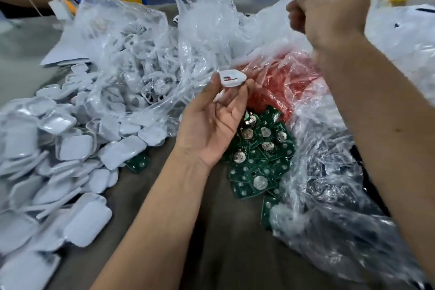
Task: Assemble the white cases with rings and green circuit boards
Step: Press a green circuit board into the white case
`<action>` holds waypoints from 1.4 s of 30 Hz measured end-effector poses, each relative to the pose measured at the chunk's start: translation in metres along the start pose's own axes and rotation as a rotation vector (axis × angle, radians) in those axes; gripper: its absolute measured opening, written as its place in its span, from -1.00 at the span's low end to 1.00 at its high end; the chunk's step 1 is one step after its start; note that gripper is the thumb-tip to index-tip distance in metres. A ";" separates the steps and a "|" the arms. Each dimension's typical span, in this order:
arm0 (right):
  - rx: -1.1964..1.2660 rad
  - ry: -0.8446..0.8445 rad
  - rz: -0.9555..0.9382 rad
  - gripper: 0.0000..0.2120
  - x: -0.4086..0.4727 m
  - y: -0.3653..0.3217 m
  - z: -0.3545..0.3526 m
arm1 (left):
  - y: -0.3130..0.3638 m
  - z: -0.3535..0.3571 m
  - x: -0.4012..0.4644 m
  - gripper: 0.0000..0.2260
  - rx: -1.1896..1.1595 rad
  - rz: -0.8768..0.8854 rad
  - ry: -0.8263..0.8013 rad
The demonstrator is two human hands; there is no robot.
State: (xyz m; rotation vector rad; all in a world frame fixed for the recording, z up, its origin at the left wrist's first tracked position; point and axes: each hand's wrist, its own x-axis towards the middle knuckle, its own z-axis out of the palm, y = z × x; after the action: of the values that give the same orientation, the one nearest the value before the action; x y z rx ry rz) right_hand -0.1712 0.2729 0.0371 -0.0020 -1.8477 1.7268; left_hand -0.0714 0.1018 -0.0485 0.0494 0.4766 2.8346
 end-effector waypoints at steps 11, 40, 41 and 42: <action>0.194 -0.487 0.240 -0.84 -0.145 0.032 0.020 | 0.040 -0.027 -0.047 -0.71 0.252 0.083 0.248; -0.120 -0.500 -0.016 -0.92 -0.147 0.048 0.012 | 0.023 -0.034 -0.034 -0.67 1.046 0.178 0.360; -0.145 -0.501 -0.022 -0.92 -0.147 0.048 0.012 | 0.022 -0.034 -0.033 -0.65 1.067 0.192 0.365; -0.156 -0.499 -0.022 -0.91 -0.146 0.049 0.012 | 0.020 -0.034 -0.032 -0.64 1.090 0.208 0.371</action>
State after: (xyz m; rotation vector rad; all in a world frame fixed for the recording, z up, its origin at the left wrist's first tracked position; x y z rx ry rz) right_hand -0.0753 0.2120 -0.0680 0.4204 -2.3220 1.6650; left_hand -0.0479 0.0640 -0.0740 -0.2301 2.1083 2.3784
